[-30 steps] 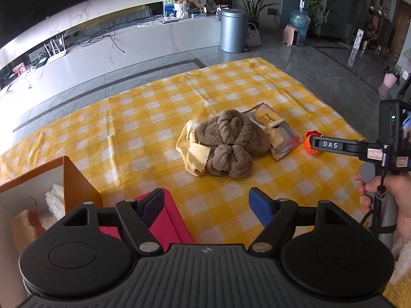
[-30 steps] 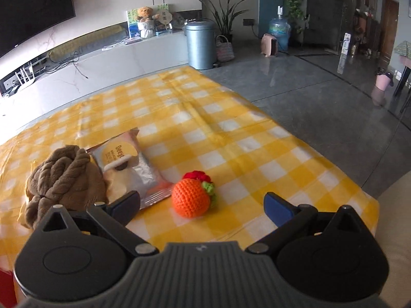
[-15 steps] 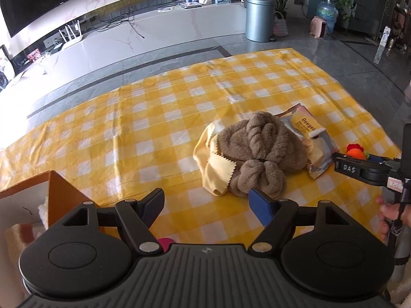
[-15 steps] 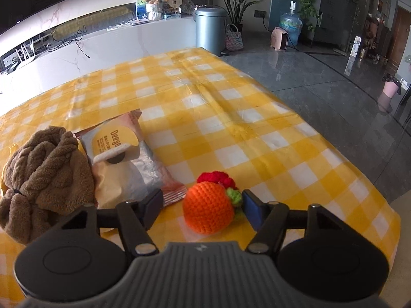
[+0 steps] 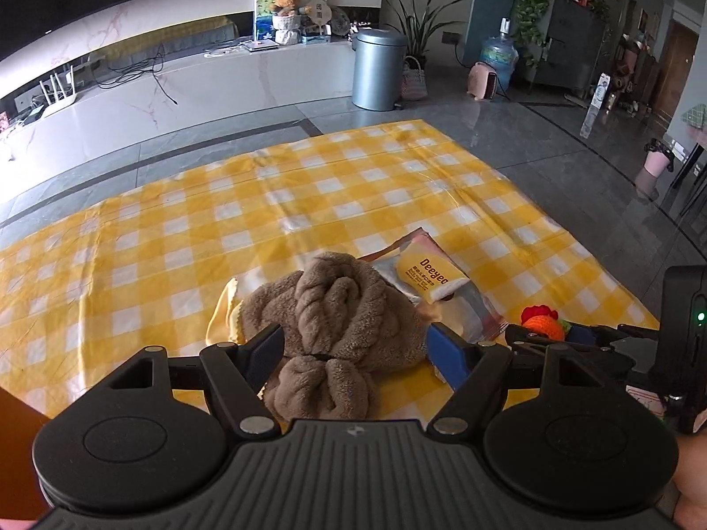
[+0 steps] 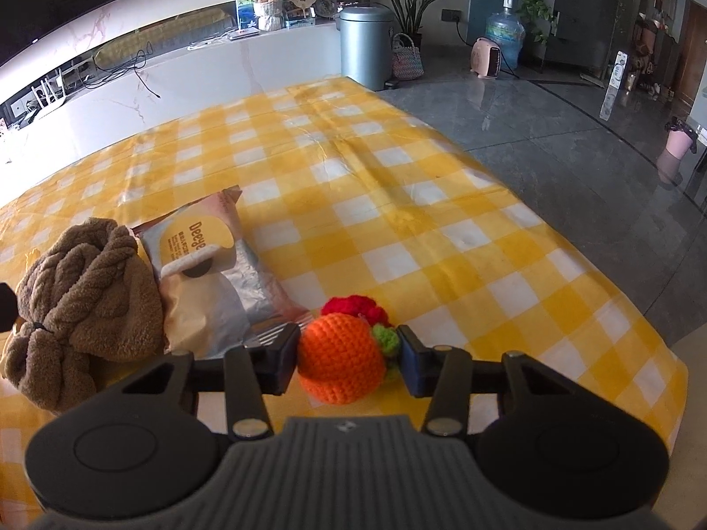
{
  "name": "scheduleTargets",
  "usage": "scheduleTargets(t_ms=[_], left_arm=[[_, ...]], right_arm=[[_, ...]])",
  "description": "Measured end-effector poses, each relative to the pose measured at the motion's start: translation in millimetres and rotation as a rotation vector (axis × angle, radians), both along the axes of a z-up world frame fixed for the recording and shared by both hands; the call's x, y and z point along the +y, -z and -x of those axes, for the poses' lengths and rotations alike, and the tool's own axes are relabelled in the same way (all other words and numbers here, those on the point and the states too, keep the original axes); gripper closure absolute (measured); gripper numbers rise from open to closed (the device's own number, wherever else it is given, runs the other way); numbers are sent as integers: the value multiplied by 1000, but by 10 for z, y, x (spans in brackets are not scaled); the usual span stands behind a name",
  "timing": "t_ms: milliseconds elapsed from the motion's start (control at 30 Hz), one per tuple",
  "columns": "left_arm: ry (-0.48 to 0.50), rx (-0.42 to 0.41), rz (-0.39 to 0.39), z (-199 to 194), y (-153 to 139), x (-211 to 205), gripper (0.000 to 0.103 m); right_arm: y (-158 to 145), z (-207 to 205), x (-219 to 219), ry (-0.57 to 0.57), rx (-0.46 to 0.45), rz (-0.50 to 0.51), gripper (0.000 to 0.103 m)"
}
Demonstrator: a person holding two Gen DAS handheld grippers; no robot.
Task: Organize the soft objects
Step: 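Grasp the brown fluffy towel bundle with the left tool while the right tool holds the ball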
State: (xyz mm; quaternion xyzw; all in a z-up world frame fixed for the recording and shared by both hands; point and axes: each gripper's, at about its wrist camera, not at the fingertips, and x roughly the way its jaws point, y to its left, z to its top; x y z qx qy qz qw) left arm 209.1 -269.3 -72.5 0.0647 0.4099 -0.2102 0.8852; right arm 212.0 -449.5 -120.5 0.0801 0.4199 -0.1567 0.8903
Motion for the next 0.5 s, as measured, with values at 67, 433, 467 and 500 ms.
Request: scheduleTargets(t_ms=[67, 433, 467, 500], left_arm=[[29, 43, -17, -81, 94, -51, 21], [-15, 61, -140, -318, 365, -103, 23], [-23, 84, -137, -342, 394, -77, 23], [-29, 107, -124, -361, 417, -47, 22]], right_arm=[[11, 4, -21, 13, 9, 3, 56], [20, 13, 9, -6, 0, 25, 56], [20, 16, -1, -1, 1, 26, 56], [16, 21, -8, 3, 1, 27, 56]])
